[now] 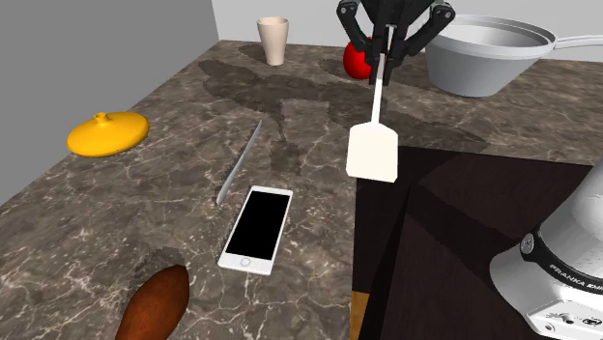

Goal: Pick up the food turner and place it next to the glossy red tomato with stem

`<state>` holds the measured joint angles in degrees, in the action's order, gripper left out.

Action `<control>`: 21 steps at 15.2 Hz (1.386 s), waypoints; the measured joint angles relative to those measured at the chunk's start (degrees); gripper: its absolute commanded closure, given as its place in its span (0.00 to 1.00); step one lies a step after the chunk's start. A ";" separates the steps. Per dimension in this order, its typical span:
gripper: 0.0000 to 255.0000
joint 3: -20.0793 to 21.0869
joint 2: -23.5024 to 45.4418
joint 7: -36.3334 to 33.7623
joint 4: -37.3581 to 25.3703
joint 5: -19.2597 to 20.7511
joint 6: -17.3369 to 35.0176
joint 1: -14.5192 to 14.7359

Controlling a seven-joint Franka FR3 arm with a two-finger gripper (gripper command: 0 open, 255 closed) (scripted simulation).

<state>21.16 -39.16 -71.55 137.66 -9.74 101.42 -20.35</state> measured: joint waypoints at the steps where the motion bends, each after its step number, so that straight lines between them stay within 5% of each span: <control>1: 1.00 -1.34 -0.63 1.41 0.31 0.64 -0.42 -0.39; 10: 1.00 -12.30 -0.61 13.97 2.21 7.19 1.07 -5.42; 21: 1.00 -24.17 7.71 28.14 -2.87 13.96 4.74 -11.58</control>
<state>-3.01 -31.46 -43.41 134.79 4.22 106.15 -31.93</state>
